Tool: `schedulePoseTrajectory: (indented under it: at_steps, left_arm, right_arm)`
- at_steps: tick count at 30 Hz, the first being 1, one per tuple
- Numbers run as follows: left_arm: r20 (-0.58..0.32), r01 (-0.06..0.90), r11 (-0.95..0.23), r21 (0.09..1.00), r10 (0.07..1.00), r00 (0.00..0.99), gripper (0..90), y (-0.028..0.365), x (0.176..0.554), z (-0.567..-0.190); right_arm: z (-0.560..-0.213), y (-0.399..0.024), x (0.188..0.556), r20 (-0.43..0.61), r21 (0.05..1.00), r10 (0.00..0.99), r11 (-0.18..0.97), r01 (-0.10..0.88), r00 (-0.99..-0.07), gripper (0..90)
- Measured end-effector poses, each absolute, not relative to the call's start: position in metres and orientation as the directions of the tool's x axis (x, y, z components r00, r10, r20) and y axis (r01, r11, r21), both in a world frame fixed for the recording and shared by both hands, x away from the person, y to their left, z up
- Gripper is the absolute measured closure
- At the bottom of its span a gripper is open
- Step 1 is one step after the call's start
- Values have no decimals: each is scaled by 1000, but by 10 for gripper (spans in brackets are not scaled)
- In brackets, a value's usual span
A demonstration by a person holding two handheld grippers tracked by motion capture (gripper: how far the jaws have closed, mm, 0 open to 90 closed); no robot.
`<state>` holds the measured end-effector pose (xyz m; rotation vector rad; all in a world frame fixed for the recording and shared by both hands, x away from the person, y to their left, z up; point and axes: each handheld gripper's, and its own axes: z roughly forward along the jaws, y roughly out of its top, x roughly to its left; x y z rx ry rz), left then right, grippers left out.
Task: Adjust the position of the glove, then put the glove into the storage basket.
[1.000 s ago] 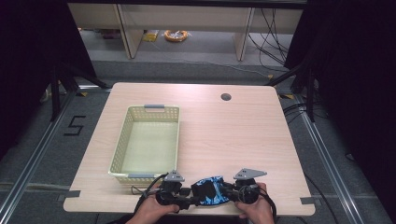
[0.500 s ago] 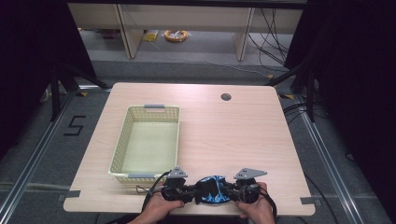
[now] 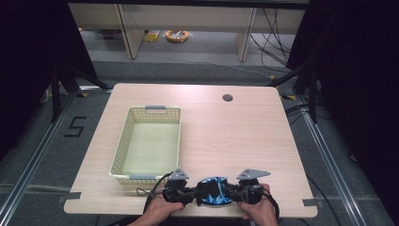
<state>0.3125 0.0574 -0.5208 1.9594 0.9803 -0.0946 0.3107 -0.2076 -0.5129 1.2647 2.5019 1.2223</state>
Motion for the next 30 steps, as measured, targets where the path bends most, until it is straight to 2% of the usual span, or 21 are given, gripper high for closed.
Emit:
schedulePoseTrajectory:
  at_steps: [13, 17, 24, 30]
  left_arm:
    - [-408, 654, -267, 708, 600, 688, 833, 60, 309, -516]
    - [-424, 652, -247, 716, 589, 688, 834, 63, 308, -515]
    - [-414, 620, -237, 748, 563, 715, 835, 72, 300, -497]
    - [-417, 605, -227, 763, 543, 729, 836, 78, 299, -486]
  right_arm:
    - [-505, -204, 306, 247, 708, 697, 344, 616, -674, 793]
    - [-500, -205, 305, 271, 726, 682, 319, 610, -679, 797]
    - [-484, -203, 295, 296, 761, 657, 277, 586, -694, 799]
    - [-472, -201, 290, 272, 781, 657, 276, 560, -703, 799]
